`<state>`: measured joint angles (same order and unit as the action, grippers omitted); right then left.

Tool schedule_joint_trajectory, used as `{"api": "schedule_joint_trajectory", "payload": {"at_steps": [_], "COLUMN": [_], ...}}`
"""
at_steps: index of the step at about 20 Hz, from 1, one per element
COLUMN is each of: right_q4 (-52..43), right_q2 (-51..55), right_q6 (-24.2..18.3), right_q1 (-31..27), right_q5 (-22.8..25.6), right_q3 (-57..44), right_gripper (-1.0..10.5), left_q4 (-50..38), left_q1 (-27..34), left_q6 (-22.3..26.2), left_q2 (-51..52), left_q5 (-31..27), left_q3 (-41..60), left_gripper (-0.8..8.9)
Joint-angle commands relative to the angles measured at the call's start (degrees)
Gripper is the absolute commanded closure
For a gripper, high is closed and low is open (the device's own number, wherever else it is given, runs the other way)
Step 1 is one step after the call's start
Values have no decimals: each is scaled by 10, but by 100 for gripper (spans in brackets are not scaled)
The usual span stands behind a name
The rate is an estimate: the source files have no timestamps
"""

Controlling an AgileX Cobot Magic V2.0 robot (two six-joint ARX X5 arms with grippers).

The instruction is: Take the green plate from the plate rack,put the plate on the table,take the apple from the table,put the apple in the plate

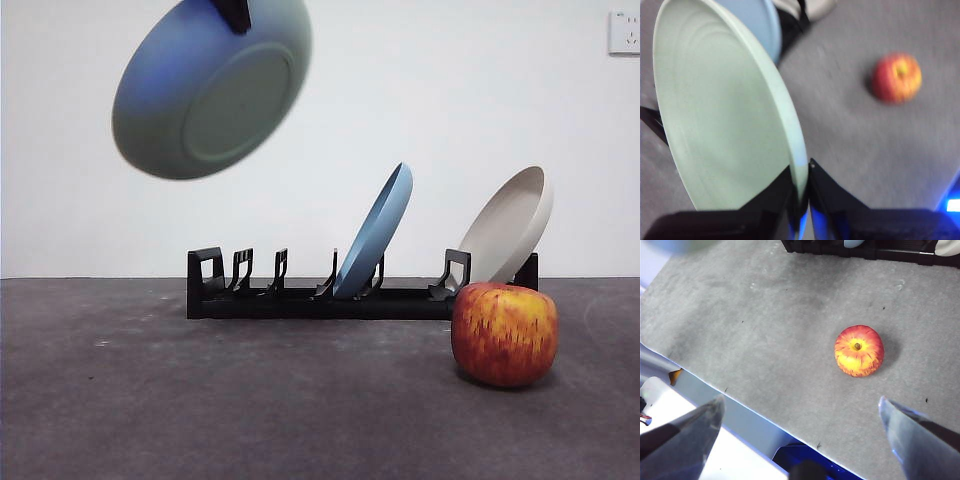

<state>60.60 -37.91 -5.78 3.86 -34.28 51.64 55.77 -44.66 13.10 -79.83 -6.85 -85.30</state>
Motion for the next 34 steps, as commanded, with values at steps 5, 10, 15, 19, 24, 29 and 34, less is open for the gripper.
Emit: {"api": "schedule_joint_trajectory", "payload": {"at_steps": [5, 10, 15, 19, 24, 29, 34], "right_q4": [-1, -1, -1, -1, -1, -1, -1], "right_q2": [0, 0, 0, 0, 0, 0, 0], "right_q6": [3, 3, 3, 3, 3, 3, 3], "right_q1": [1, 1, 1, 1, 1, 1, 1], "right_q5": [1, 0, 0, 0, 0, 0, 0], "right_q3": [1, 1, 1, 1, 1, 1, 1], "right_gripper": [294, 294, 294, 294, 294, 294, 294], "left_q4": [-57, -169, -216, -247, -280, -270, -225], "left_q1": [-114, -158, -201, -237, -254, -250, -245], "left_q6": [4, 13, 20, 17, -1, -12, -19], "left_q2": [-12, -52, -151, -212, -226, -226, -224], "left_q5": [-101, -167, -216, -238, -204, -198, -205], "left_q3": [123, 241, 257, 257, 257, 257, 256], "left_gripper": [820, 820, 820, 820, 787, 563, 486]}}
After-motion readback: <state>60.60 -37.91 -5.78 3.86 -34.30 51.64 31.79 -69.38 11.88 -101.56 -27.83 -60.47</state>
